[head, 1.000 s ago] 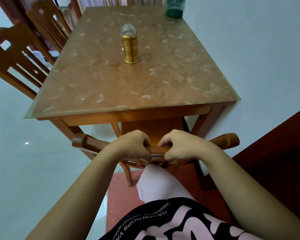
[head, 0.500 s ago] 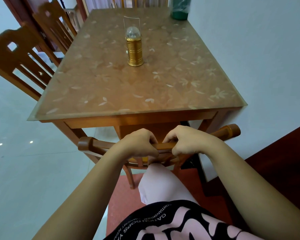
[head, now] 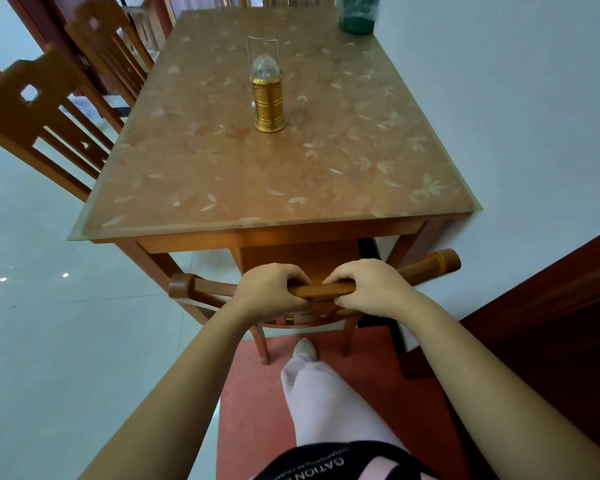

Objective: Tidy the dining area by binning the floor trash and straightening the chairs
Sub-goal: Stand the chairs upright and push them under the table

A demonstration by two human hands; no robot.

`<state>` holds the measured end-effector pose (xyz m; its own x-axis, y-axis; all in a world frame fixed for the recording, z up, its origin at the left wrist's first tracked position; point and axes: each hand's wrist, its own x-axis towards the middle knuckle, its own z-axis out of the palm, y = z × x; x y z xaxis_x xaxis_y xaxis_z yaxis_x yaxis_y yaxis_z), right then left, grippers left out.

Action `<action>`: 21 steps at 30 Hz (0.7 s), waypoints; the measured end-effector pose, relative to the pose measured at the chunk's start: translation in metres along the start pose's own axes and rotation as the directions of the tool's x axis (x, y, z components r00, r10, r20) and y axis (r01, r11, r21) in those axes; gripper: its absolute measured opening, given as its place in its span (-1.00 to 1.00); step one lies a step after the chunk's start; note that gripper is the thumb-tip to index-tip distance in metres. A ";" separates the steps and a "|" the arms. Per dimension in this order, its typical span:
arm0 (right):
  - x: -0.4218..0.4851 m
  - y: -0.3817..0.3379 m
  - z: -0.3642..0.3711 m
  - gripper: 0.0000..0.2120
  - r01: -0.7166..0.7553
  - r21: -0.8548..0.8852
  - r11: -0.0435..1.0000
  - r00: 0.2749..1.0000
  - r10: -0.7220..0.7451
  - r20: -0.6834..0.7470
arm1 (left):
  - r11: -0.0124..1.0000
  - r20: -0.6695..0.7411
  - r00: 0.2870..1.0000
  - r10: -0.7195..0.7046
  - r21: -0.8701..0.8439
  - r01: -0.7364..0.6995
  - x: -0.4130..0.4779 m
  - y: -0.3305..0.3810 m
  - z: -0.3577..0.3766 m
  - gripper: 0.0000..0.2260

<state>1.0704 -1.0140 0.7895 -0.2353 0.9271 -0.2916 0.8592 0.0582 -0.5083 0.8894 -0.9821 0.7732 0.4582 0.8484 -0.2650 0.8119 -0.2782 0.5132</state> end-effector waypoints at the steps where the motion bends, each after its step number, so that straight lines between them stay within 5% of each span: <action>1: -0.002 0.002 0.002 -0.76 0.013 0.015 1.000 0.999 -0.013 -0.032 | 1.000 -0.018 1.000 -0.005 -0.010 0.005 -0.001 0.000 0.000 -0.84; 7: 0.000 0.002 0.006 -0.83 0.045 -0.001 0.999 0.990 -0.045 -0.134 | 0.999 -0.050 0.999 -0.010 -0.033 0.008 -0.002 0.000 0.000 -0.87; 21: 0.005 0.011 0.004 -0.85 0.114 0.028 0.993 0.987 -0.110 -0.121 | 0.999 0.001 0.999 -0.041 -0.022 0.041 -0.001 0.005 -0.003 -0.85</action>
<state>1.0768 -1.0101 0.7794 -0.2713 0.9532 -0.1338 0.8139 0.1530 -0.5605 0.8914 -0.9831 0.7784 0.4247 0.8586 -0.2872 0.8221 -0.2328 0.5196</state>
